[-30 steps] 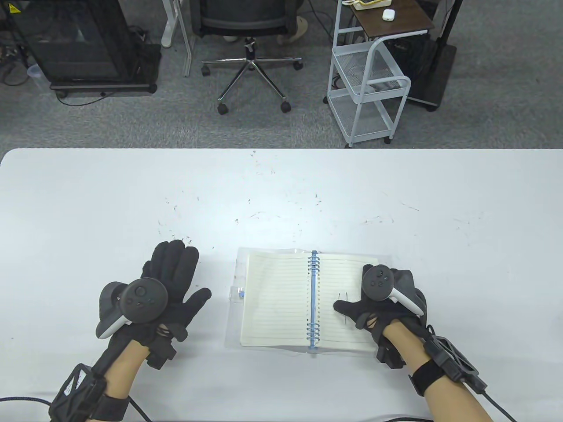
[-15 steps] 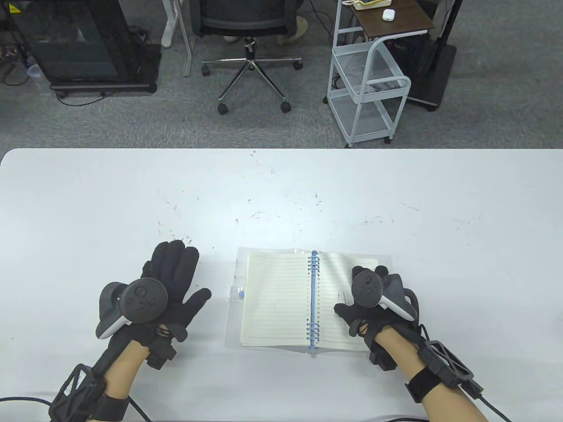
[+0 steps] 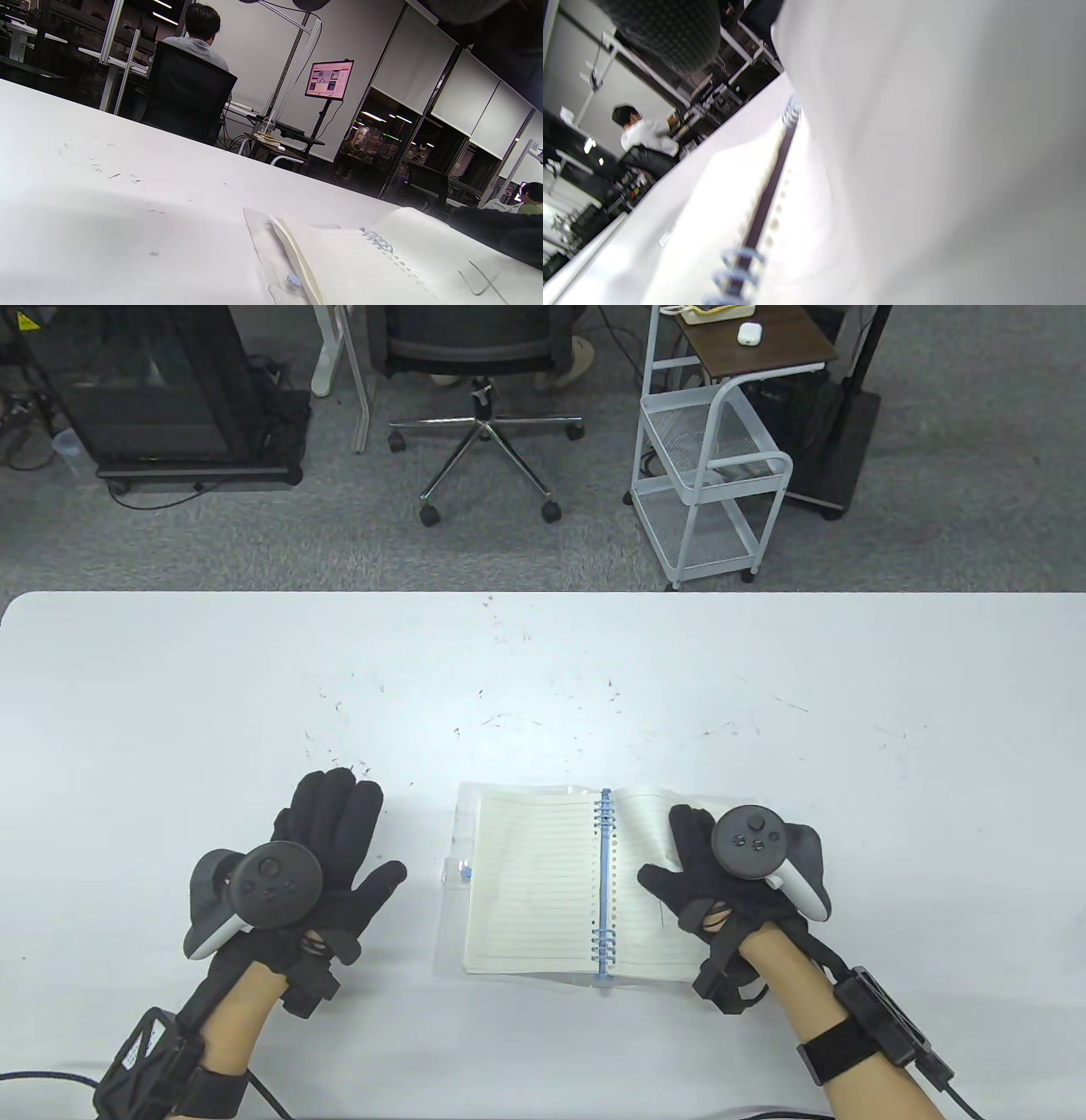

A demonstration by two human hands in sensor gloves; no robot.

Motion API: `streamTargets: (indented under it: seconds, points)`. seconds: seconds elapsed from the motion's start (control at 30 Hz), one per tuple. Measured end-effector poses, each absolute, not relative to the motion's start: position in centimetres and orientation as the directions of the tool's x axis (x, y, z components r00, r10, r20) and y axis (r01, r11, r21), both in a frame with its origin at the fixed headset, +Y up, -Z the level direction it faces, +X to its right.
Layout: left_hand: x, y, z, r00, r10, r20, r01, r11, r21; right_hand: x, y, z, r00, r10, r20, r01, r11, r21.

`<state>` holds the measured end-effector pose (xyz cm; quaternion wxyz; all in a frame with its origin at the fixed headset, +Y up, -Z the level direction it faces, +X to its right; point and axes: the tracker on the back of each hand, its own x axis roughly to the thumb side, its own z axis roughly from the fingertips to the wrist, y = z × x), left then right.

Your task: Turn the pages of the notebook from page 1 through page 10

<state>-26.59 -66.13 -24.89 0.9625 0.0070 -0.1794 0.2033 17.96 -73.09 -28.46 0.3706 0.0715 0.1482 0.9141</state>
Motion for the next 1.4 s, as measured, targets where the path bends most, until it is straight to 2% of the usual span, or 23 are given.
streamTargets:
  seconds: [0.13, 0.2, 0.3, 0.37, 0.4, 0.47, 0.57, 0.7, 0.87, 1.17, 1.4]
  points:
    - [-26.6, -66.1, -24.9, 0.854, 0.39, 0.345, -0.395, 0.917, -0.06, 20.1, -71.8, -28.7, -0.619, 0.784, -0.039, -0.774, -0.601, 0.202]
    - [-26.6, -66.1, -24.9, 0.854, 0.391, 0.344, -0.395, 0.917, -0.06, 21.0, -71.6, -28.7, -0.532, 0.844, -0.072, -0.841, -0.516, 0.163]
    - [-26.7, -66.2, -24.9, 0.854, 0.393, 0.341, -0.396, 0.916, -0.063, 21.7, -72.1, -28.5, -0.371, 0.915, -0.159, -0.927, -0.355, 0.12]
    - [-26.7, -66.2, -24.9, 0.855, 0.393, 0.338, -0.396, 0.916, -0.063, 21.9, -72.5, -28.5, -0.222, 0.949, -0.224, -0.972, -0.198, 0.125]
    - [-26.7, -66.2, -24.9, 0.856, 0.394, 0.336, -0.397, 0.916, -0.064, 21.9, -72.6, -28.4, -0.193, 0.947, -0.256, -0.978, -0.164, 0.131]
    - [-26.8, -66.2, -24.9, 0.856, 0.395, 0.333, -0.398, 0.915, -0.064, 21.9, -72.9, -28.4, -0.208, 0.932, -0.297, -0.971, -0.16, 0.179]
    - [-26.8, -66.2, -25.0, 0.856, 0.394, 0.334, -0.397, 0.916, -0.064, 21.7, -73.1, -28.3, -0.316, 0.899, -0.303, -0.933, -0.237, 0.272]
    - [-26.8, -66.1, -25.0, 0.855, 0.392, 0.339, -0.396, 0.916, -0.062, 21.0, -73.1, -28.4, -0.287, 0.905, -0.315, -0.946, -0.215, 0.244]
    - [-26.9, -66.1, -25.0, 0.853, 0.393, 0.342, -0.399, 0.915, -0.055, 19.4, -72.4, -29.0, -0.317, 0.902, -0.294, -0.936, -0.248, 0.249]
    - [-26.9, -66.0, -24.9, 0.849, 0.395, 0.352, -0.406, 0.913, -0.045, 13.9, -71.4, -30.6, -0.39, 0.891, -0.231, -0.897, -0.311, 0.314]
    - [-26.9, -66.0, -24.9, 0.846, 0.393, 0.359, -0.407, 0.913, -0.041, 9.1, -72.1, -31.9, -0.542, 0.828, -0.142, -0.807, -0.466, 0.363]
